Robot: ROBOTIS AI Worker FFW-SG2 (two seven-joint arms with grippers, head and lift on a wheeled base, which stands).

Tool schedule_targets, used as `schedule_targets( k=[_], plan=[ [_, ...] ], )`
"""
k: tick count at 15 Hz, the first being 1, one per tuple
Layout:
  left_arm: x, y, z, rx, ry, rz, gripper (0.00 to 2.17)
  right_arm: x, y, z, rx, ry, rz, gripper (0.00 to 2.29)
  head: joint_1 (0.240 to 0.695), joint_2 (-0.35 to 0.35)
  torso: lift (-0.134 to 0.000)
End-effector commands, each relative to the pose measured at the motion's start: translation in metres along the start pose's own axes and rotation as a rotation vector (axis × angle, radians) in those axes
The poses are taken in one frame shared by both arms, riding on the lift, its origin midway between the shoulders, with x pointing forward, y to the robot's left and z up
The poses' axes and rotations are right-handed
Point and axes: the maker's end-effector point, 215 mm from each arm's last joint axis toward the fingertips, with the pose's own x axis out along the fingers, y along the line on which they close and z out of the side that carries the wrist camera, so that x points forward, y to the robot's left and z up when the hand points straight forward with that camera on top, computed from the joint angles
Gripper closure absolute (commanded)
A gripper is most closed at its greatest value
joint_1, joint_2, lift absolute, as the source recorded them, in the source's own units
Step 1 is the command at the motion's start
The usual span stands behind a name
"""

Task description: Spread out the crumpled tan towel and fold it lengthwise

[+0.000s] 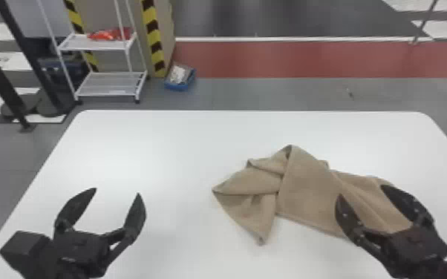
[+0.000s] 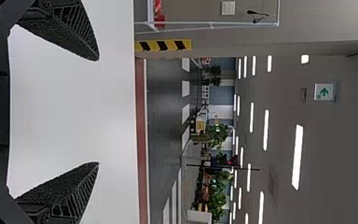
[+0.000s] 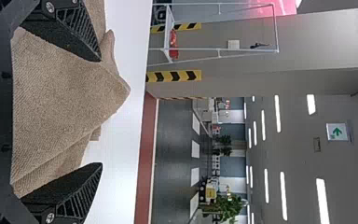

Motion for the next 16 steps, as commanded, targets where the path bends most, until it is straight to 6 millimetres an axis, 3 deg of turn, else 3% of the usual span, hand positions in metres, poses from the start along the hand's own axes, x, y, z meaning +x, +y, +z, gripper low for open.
schedule_targets(
  k=[1, 12, 16],
  plan=[
    [0.000, -0.001, 0.000, -0.006, -0.002, 0.003, 0.08, -0.001, 0.001, 0.001, 0.000, -0.003, -0.001, 0.09, 0.695, 0.032, -0.124],
    [-0.001, -0.001, -0.001, -0.006, 0.000, 0.000, 0.08, -0.002, 0.003, 0.002, 0.001, -0.004, 0.004, 0.09, 0.695, 0.033, -0.124],
    [-0.001, -0.002, -0.001, -0.007, 0.001, -0.001, 0.08, 0.007, 0.015, 0.001, -0.008, -0.001, 0.016, 0.08, 0.695, 0.035, -0.124]
  ],
)
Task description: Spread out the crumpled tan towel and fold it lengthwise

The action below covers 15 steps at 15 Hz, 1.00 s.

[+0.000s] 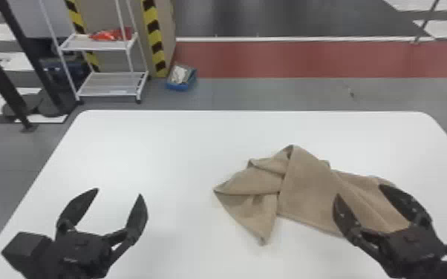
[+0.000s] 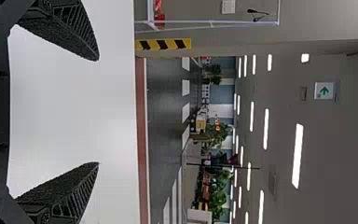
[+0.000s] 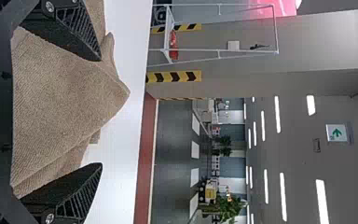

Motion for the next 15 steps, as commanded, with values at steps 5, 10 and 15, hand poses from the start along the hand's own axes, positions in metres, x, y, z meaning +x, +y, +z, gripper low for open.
schedule_targets(
  k=[5, 10, 15],
  plan=[
    [-0.001, -0.001, -0.001, -0.007, 0.002, 0.002, 0.08, 0.032, 0.034, -0.014, -0.016, 0.048, 0.023, 0.08, 0.695, 0.068, -0.124],
    [-0.003, 0.000, -0.003, -0.004, 0.005, -0.002, 0.08, 0.073, 0.072, -0.031, -0.045, 0.121, 0.048, 0.18, 0.695, 0.121, -0.124],
    [-0.004, 0.003, -0.003, -0.002, 0.007, 0.002, 0.08, 0.093, 0.082, -0.068, -0.108, 0.238, 0.017, 0.28, 0.695, 0.159, -0.124]
  ],
)
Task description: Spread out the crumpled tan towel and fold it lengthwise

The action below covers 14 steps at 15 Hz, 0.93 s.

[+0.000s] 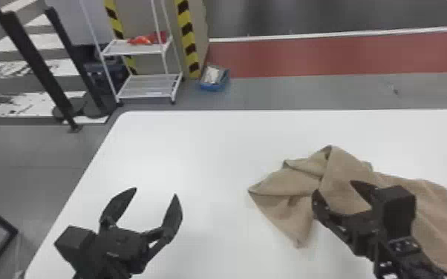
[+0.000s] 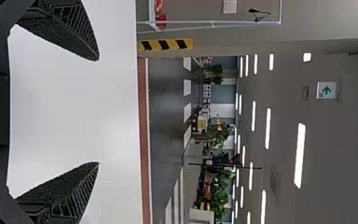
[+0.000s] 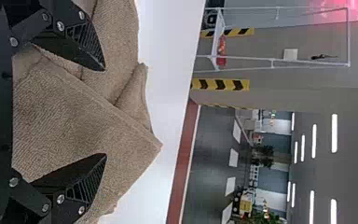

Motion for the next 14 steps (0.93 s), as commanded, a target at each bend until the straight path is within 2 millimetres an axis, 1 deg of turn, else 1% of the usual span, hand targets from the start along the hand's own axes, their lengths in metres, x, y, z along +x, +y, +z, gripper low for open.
schedule_targets(
  k=[1, 2, 4, 5, 7, 9, 11, 14],
  plan=[
    [0.000, -0.001, 0.000, -0.006, 0.000, 0.002, 0.08, 0.010, 0.005, -0.006, -0.023, 0.024, -0.005, 0.28, 0.695, 0.161, -0.124],
    [0.000, 0.000, -0.001, -0.006, 0.003, 0.002, 0.08, 0.013, 0.005, -0.006, -0.032, 0.028, -0.008, 0.28, 0.695, 0.164, -0.124],
    [0.002, -0.001, 0.000, -0.006, 0.001, -0.001, 0.08, 0.020, 0.008, -0.018, -0.041, 0.064, -0.003, 0.28, 0.695, 0.168, -0.124],
    [0.002, -0.001, 0.000, -0.006, 0.001, -0.001, 0.08, 0.023, 0.008, -0.020, -0.051, 0.073, -0.004, 0.28, 0.695, 0.170, -0.124],
    [0.001, 0.000, -0.001, -0.006, 0.003, 0.001, 0.08, 0.024, 0.004, -0.036, -0.059, 0.139, -0.013, 0.32, 0.695, 0.171, -0.124],
    [0.001, 0.002, -0.002, -0.005, 0.005, 0.003, 0.08, 0.023, 0.002, -0.037, -0.062, 0.139, -0.018, 0.50, 0.695, 0.168, -0.124],
    [0.002, 0.002, -0.005, -0.008, 0.008, 0.004, 0.08, 0.021, 0.001, -0.035, -0.066, 0.130, -0.022, 0.79, 0.695, 0.165, -0.124],
    [0.002, 0.002, -0.007, -0.009, 0.013, 0.005, 0.08, 0.021, -0.001, -0.033, -0.067, 0.124, -0.031, 1.42, 0.695, 0.163, -0.124]
  ],
)
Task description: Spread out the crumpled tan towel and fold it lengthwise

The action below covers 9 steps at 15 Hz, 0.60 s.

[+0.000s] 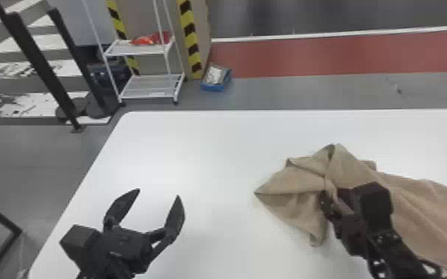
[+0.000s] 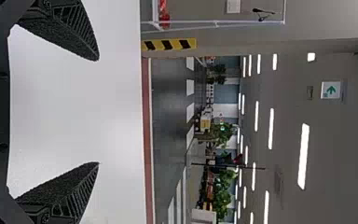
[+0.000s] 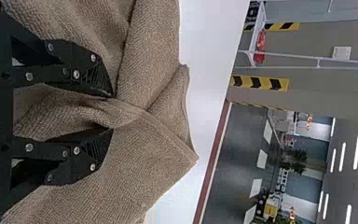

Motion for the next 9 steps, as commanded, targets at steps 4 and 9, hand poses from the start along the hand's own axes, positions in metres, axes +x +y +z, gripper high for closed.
schedule_targets(
  k=[4, 9],
  plan=[
    [-0.002, 0.003, 0.000, -0.005, -0.001, 0.010, 0.08, -0.016, -0.003, 0.023, 0.014, -0.065, 0.001, 1.43, 0.695, 0.161, -0.124],
    [0.001, -0.032, 0.000, -0.035, 0.022, -0.107, 0.08, -0.058, -0.019, 0.028, 0.071, 0.028, 0.063, 1.42, 0.695, 0.151, -0.124]
  ],
)
